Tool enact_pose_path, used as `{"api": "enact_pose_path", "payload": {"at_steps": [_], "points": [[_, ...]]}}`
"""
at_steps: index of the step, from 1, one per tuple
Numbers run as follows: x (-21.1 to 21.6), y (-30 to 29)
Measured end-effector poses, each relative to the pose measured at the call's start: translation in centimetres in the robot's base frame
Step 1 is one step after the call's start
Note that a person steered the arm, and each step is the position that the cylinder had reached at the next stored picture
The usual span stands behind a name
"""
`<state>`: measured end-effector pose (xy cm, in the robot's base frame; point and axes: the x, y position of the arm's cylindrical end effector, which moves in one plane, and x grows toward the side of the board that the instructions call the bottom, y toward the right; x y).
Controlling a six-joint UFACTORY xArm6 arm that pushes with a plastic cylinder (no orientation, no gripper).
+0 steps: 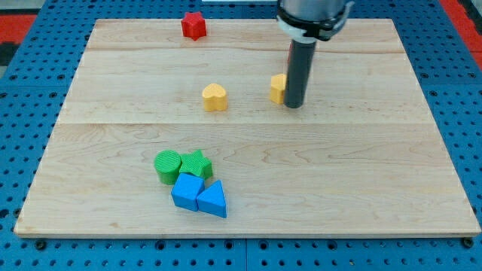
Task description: Push the hexagon into the heart
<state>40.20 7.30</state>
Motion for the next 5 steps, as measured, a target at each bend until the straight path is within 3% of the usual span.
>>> {"api": "enact_pose_path", "payload": {"at_steps": [1, 3, 5], "points": [[-1.1, 2.8], [-4.1, -2.1], [-3.6, -6.7]]}}
